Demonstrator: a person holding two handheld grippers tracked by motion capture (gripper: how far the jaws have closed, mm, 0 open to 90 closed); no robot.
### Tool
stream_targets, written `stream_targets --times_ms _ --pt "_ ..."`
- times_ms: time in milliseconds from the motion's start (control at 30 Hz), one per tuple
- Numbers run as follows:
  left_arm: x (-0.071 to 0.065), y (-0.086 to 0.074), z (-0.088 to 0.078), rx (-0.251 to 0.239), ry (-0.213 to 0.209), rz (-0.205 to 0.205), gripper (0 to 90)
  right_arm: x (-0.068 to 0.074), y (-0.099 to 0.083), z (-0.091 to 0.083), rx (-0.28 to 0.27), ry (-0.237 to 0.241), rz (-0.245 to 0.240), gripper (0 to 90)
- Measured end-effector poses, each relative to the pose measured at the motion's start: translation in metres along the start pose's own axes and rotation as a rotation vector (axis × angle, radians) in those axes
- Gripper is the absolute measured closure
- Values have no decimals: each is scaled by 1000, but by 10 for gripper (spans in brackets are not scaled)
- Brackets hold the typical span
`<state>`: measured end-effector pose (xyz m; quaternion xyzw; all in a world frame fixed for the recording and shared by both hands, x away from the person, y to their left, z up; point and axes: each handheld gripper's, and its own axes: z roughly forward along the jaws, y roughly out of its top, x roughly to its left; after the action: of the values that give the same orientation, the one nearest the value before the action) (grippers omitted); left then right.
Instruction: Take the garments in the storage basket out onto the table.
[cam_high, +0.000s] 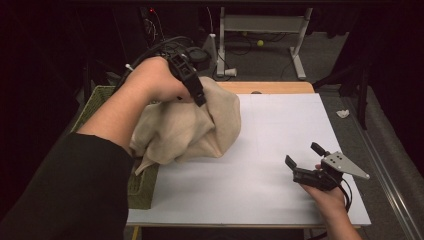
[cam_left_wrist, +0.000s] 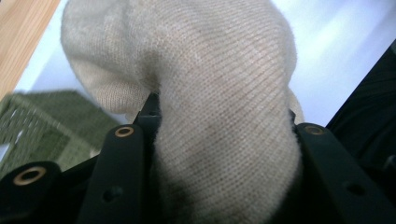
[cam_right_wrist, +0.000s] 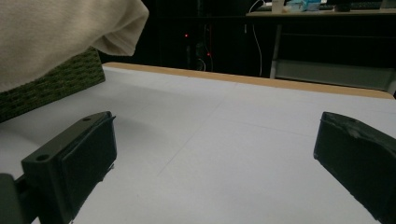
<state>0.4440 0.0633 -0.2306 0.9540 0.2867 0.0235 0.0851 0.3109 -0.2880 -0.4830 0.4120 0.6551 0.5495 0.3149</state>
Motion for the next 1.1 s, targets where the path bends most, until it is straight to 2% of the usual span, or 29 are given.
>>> stream_targets --times_ms 267,467,667,767,933,1100 --pt "-28 38 6 -30 -13 72 530 -1 -1 0 3 -1 0 0" --pt "-40 56 11 -55 -30 102 528 -1 -1 0 3 3 -2 0" --pt "-40 61 20 -57 -23 107 526 -1 -1 0 4 3 -4 0" --pt "-38 60 28 -73 -20 91 523 -1 -1 0 3 3 -4 0" --pt "-28 54 51 -110 -34 54 514 -2 -1 0 3 3 -4 0" --pt "-21 43 83 -171 -27 30 513 -2 -1 -1 0 4 -1 0"
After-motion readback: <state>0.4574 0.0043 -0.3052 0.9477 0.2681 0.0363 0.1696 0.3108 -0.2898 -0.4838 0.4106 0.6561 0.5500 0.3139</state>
